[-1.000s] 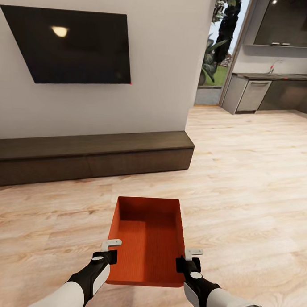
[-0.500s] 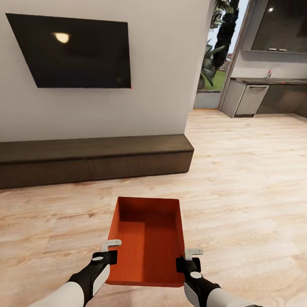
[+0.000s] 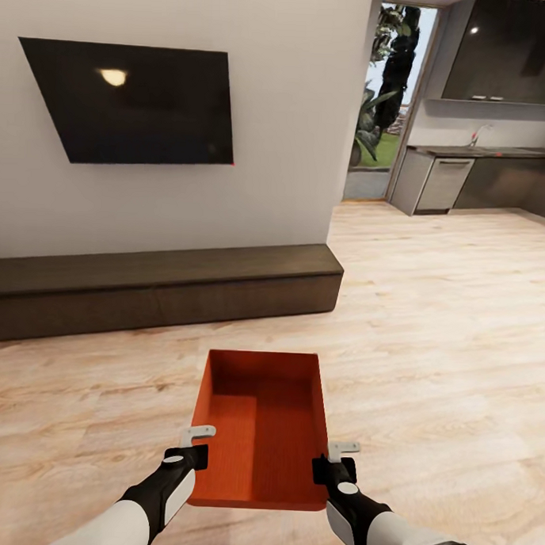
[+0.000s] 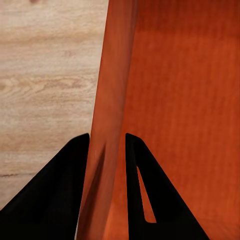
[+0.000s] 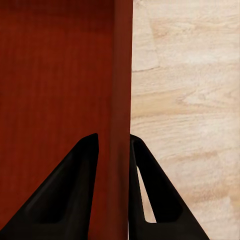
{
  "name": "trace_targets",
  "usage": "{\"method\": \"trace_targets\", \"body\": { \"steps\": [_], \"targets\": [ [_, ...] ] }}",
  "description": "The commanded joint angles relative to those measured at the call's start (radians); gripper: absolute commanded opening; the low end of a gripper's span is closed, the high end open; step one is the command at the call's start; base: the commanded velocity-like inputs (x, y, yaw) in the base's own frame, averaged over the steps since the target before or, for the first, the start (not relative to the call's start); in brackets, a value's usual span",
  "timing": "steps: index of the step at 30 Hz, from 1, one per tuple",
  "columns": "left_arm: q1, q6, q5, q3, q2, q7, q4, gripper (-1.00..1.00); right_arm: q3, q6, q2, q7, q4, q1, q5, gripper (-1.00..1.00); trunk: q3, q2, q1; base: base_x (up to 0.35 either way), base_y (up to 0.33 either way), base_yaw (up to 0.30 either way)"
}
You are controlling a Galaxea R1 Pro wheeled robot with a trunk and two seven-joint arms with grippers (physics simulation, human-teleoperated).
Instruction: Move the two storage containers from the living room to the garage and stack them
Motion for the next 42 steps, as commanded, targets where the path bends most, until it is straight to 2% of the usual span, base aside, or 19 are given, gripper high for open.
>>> {"method": "trace_targets", "body": {
  "steps": [1, 42],
  "targets": [
    [0.001, 0.027, 0.016, -0.01, 0.001, 0.006, 0.001, -1.0, -0.012, -0.014, -0.001, -0.003, -0.002, -0.002, -0.004, -1.0, 0.001, 0.0, 0.0, 0.0, 0.0, 0.0],
    [0.001, 0.015, 0.01, -0.019, 0.002, 0.005, -0.017, -1.0, -0.012, -0.014, -0.002, -0.003, -0.002, -0.003, -0.004, -1.0, 0.067, 0.0, 0.0, 0.0, 0.0, 0.0]
  ]
}}
